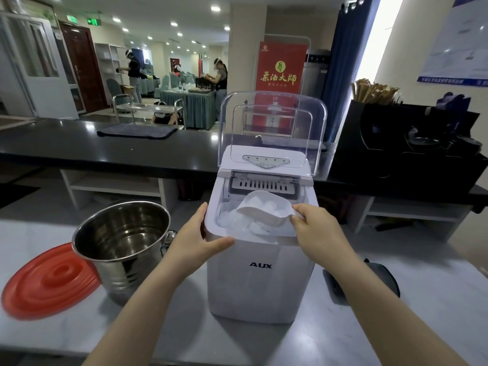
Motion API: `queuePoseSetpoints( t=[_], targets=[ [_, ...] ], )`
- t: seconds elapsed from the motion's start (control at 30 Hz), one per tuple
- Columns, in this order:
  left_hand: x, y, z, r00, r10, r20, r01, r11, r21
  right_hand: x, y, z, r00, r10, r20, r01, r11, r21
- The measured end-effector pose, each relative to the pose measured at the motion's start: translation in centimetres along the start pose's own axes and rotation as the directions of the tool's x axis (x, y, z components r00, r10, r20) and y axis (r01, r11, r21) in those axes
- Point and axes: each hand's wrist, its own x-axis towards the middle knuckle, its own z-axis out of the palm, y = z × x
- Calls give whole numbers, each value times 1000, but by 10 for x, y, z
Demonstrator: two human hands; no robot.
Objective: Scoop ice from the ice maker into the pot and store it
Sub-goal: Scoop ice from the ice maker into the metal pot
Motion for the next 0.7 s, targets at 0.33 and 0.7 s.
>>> queuePoseSetpoints(
  t=[0.33,0.7],
  targets=[
    [-5,-28,-61,1000,-3,9,4,984,-176,6,-72,21,997,-30,-73,36,995,90],
    [-3,-85,-168,996,-30,-80,30,1000,4,13,-164,100,989,-124,-76,130,988,85]
  ],
)
